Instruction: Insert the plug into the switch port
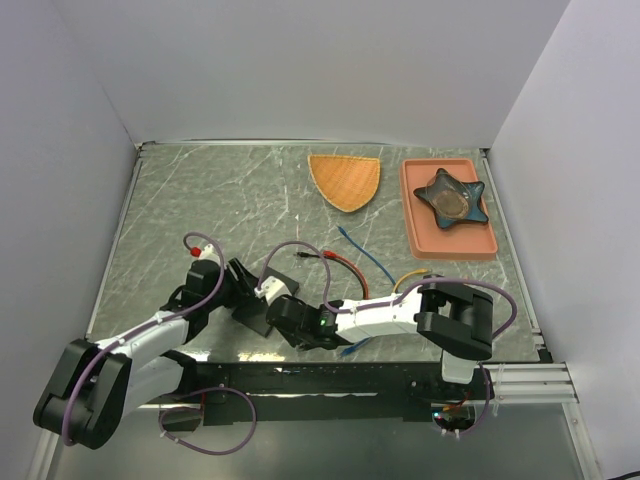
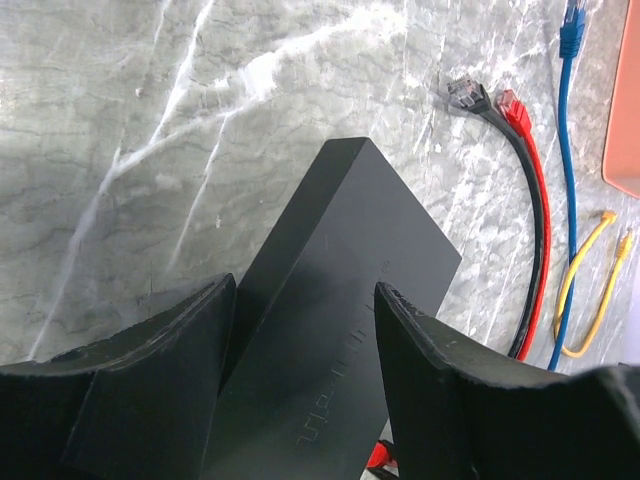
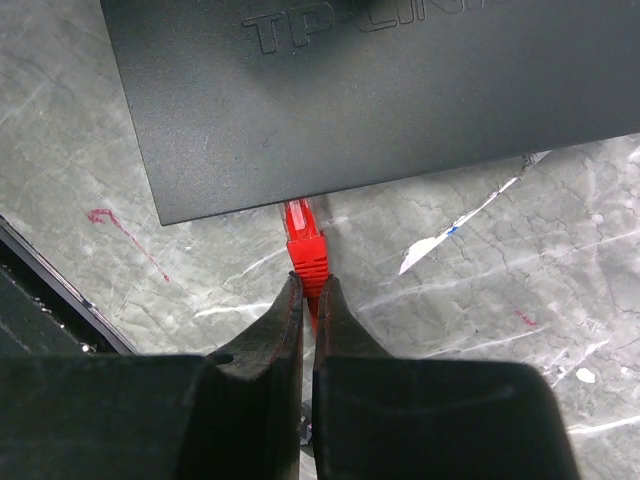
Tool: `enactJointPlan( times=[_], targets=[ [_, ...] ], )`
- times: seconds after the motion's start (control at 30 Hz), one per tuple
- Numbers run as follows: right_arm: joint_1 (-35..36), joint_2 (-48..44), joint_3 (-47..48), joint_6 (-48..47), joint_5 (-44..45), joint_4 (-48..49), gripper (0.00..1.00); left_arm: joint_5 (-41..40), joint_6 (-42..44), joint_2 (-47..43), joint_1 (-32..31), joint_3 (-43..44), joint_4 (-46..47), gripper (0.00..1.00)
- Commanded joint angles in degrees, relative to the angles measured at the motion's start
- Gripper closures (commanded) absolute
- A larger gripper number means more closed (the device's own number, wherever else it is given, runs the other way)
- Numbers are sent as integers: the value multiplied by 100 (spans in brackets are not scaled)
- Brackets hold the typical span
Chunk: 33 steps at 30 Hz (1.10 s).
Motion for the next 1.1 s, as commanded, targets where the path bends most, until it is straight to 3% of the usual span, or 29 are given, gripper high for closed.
enactJointPlan(
  times=[0.0,0.2,1.07],
  targets=[
    [-170,-189,112,16,570,1554,100,742,-411,66,-282,-287,-509,37],
    [-214,-233,-143,-90,218,2379,100,698,-622,14,-405,-401,-332,38],
    [-557,-110,164,-116,-186,3136,100,417,-1167,-48,-853,-595,-33,37]
  ],
)
